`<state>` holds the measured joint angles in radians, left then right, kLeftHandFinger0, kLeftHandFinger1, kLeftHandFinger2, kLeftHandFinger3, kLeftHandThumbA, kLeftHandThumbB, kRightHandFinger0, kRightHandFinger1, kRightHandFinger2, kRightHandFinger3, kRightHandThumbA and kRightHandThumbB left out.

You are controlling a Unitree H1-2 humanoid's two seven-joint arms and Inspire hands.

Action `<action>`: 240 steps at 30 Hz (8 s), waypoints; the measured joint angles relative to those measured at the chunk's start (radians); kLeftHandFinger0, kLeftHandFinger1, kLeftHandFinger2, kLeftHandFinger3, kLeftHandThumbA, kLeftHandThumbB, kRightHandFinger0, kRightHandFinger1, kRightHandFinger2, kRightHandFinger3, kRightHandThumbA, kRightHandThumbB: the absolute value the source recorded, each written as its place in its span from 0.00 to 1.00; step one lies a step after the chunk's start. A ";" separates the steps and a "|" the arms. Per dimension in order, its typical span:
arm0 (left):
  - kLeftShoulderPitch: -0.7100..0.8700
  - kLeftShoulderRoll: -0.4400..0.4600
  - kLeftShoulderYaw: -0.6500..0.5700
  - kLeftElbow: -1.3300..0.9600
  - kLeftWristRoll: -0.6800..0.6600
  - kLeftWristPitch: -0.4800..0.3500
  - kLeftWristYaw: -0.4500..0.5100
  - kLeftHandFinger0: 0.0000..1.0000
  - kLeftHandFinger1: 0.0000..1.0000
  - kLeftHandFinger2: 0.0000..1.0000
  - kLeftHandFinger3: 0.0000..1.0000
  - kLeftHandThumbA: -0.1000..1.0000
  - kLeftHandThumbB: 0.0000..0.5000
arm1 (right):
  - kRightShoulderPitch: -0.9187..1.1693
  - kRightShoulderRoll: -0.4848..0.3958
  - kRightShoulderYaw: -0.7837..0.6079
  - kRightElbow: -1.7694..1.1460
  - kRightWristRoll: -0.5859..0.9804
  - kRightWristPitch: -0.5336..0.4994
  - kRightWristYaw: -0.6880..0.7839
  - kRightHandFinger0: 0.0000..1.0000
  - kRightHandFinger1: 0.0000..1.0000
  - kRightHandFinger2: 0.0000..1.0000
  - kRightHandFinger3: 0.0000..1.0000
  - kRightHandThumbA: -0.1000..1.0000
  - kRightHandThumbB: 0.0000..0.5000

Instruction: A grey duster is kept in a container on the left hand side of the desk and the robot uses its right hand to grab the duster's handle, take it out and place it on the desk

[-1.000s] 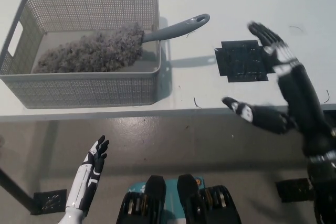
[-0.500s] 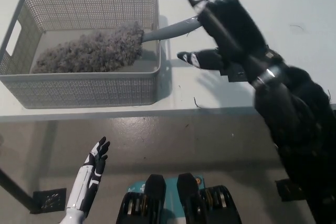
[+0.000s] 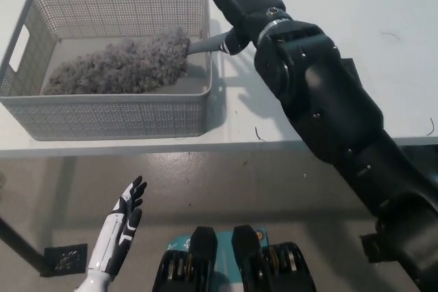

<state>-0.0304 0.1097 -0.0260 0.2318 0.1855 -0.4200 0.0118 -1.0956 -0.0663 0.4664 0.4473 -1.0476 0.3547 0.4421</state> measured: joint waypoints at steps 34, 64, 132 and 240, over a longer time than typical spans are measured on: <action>-0.033 0.023 -0.070 0.014 0.003 0.000 -0.036 1.00 1.00 1.00 1.00 1.00 0.34 | -0.164 0.096 0.006 0.306 0.080 0.048 -0.125 1.00 1.00 1.00 1.00 0.90 1.00; -0.046 0.045 -0.082 -0.011 0.015 0.003 -0.059 1.00 1.00 1.00 1.00 1.00 0.33 | -0.217 0.126 0.105 0.764 0.189 -0.032 -0.272 0.00 0.00 0.15 0.38 0.00 0.50; 0.017 0.048 -0.087 -0.020 0.030 0.022 -0.081 1.00 1.00 1.00 1.00 1.00 0.37 | 0.054 0.047 -0.618 0.575 0.663 -0.396 -1.042 0.00 0.14 0.63 0.74 0.00 0.27; 0.042 0.036 -0.032 0.035 0.064 0.024 -0.072 1.00 1.00 1.00 1.00 1.00 0.25 | 1.196 -0.082 -0.233 -0.447 0.806 -0.464 -0.522 1.00 1.00 1.00 1.00 1.00 0.37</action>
<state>0.0114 0.1458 -0.0582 0.2669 0.2493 -0.3962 -0.0603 0.1003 -0.1485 0.2333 -0.0002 -0.2418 -0.1098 -0.0796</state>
